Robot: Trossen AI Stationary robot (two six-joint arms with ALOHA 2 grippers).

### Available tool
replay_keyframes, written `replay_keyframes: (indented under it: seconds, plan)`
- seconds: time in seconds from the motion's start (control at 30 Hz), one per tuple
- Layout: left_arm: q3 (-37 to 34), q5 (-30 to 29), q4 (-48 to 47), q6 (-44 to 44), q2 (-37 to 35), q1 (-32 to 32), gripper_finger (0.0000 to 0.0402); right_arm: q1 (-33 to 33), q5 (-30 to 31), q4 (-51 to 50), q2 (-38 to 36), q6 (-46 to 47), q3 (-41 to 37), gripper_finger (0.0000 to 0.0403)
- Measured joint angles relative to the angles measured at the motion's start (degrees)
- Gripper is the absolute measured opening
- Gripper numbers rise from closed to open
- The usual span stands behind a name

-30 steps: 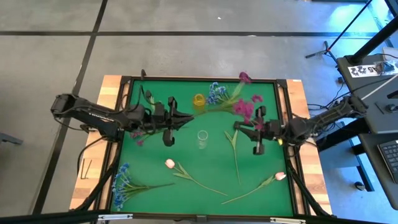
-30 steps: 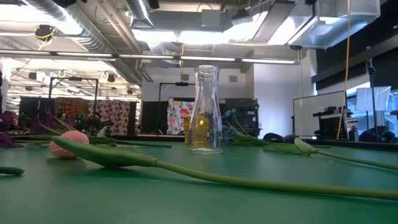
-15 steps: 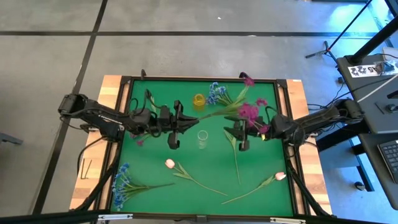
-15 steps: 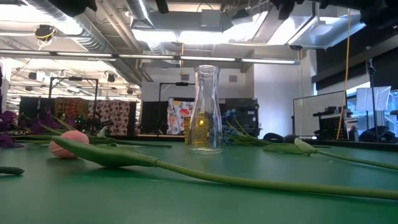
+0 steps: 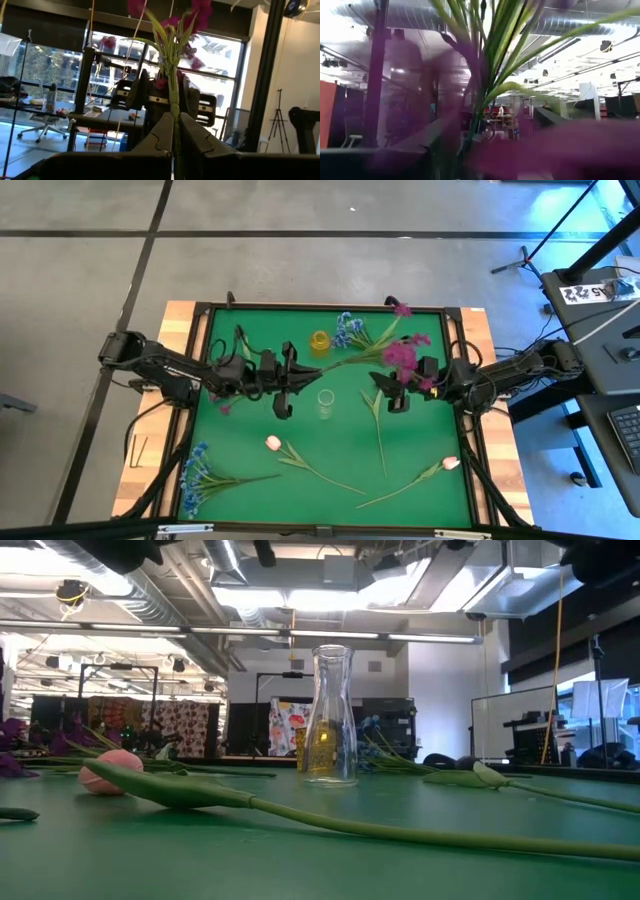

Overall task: Sort flowers into vase by color
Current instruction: Put the right purple flowers into the yellow vase

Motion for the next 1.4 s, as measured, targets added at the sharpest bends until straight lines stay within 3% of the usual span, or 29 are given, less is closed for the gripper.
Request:
replay_keyframes:
  seconds: [0.23, 0.7, 1.1, 1.27, 1.4]
  plan:
    - [2.7, 0.0, -0.1, 0.0, 4.4, 0.0, 0.0008, -2.8, -4.7, -3.0, 3.8, 3.5, 4.0, 0.0248]
    - [3.3, 0.0, -1.0, -1.5, 5.4, -0.3, 0.0008, -2.6, -3.9, -3.4, 5.9, 3.4, 4.9, 0.0239]
    - [3.3, -1.7, -1.1, -2.6, 5.4, -0.3, 0.0008, -2.6, -5.0, -3.5, 5.9, 3.4, 4.9, 0.0083]
    - [3.3, -2.0, -2.4, -2.6, 5.3, -0.3, 0.0025, -2.6, -5.1, -4.4, 5.9, 3.2, 4.9, 0.0018]
    - [3.3, -3.7, -3.5, -2.8, 5.3, -0.4, 0.0051, -2.6, -5.0, -6.0, 5.9, 2.8, 4.9, 0.0018]
